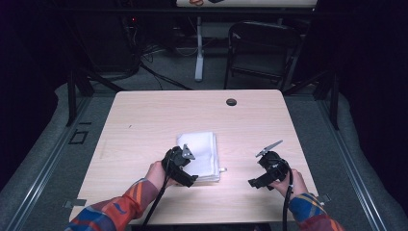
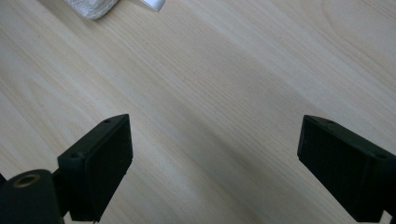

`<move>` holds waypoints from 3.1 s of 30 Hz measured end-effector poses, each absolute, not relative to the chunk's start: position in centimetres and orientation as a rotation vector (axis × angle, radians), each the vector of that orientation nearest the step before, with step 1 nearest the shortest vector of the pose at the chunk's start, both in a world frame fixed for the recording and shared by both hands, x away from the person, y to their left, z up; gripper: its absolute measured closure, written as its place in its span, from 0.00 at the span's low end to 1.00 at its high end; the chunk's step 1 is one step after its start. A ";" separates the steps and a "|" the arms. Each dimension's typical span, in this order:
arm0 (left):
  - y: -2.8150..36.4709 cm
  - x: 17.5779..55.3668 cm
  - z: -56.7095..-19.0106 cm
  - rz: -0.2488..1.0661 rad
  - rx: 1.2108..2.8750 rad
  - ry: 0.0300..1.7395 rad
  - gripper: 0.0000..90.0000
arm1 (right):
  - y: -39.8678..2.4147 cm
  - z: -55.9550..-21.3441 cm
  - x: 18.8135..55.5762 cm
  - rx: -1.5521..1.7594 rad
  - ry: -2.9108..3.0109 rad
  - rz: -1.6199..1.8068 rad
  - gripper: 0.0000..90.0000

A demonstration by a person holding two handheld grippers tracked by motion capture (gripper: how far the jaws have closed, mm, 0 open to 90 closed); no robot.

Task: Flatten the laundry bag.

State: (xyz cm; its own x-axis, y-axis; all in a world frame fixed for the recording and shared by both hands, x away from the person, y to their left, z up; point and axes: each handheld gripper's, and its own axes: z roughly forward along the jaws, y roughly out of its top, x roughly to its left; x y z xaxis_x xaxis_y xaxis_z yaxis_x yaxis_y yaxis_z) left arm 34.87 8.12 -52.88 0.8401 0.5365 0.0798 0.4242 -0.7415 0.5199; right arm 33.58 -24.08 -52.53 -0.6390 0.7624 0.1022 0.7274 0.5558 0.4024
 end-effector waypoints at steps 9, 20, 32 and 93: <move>6.2 34.7 -53.7 0.335 2.573 0.655 0.21 | -23.9 -52.6 33.5 1.306 2.695 0.661 0.13; 5.8 35.0 -55.1 0.347 2.645 0.642 0.33 | -23.9 -52.7 33.4 1.295 2.701 0.654 0.14; 6.5 35.5 -55.2 0.286 2.647 0.616 0.54 | -23.6 -52.6 33.4 1.276 2.719 0.652 0.13; 8.3 36.1 -53.8 0.197 2.487 0.613 0.95 | -12.2 -53.5 35.1 0.840 2.742 0.734 1.00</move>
